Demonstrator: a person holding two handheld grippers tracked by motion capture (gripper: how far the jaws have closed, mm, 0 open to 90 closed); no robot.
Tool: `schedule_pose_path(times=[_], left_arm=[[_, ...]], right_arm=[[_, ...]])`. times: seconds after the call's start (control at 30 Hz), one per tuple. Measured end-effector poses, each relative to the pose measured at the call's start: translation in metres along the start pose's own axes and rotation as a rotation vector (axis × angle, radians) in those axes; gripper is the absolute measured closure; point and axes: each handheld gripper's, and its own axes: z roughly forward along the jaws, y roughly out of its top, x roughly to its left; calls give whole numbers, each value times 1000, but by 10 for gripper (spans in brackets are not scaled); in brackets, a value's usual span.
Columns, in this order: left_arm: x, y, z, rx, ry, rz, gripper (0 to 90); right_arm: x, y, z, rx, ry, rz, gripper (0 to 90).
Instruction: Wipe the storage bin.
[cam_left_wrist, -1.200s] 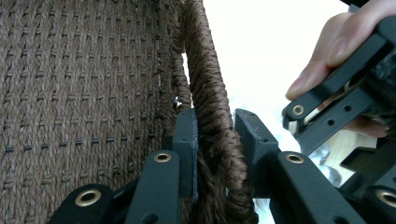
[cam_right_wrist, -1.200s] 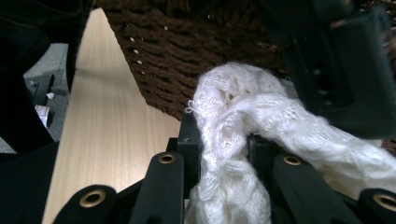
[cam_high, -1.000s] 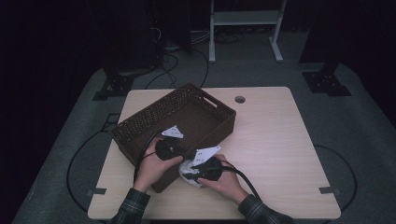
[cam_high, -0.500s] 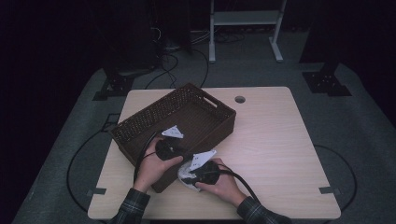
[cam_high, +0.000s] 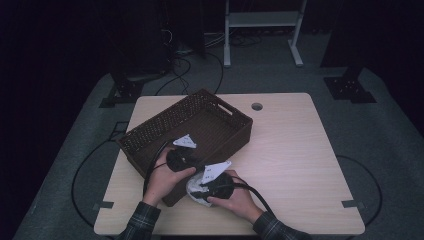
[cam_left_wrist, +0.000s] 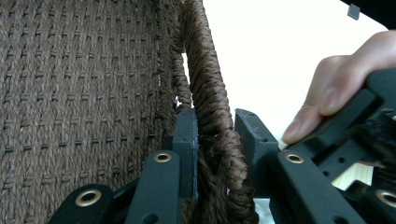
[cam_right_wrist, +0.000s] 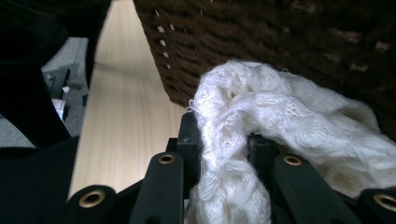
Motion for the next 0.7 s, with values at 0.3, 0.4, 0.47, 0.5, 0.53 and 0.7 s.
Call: schedule_pose_path(times=[0.3,0.4,0.47,0.5,0.53,0.7], left_arm=[[0,0,0,1,0,-2,704],[0,0,0,2,-1,-3,704],[0,0,0,2,-1,-3,704],[0,0,0,2,0,-2,703],[0,0,0,2,0,-2,704],[0,0,0,2,1,-1,704]], right_arm=[[9,12,-9,-47,8,-29,722],[11,16,-14,-67,7,-40,722],[12,17,-14,-68,5,-42,722],[12,17,-13,-68,6,-41,722],[11,17,-11,-65,10,-38,722],[10,13,1,-24,20,-40,722]])
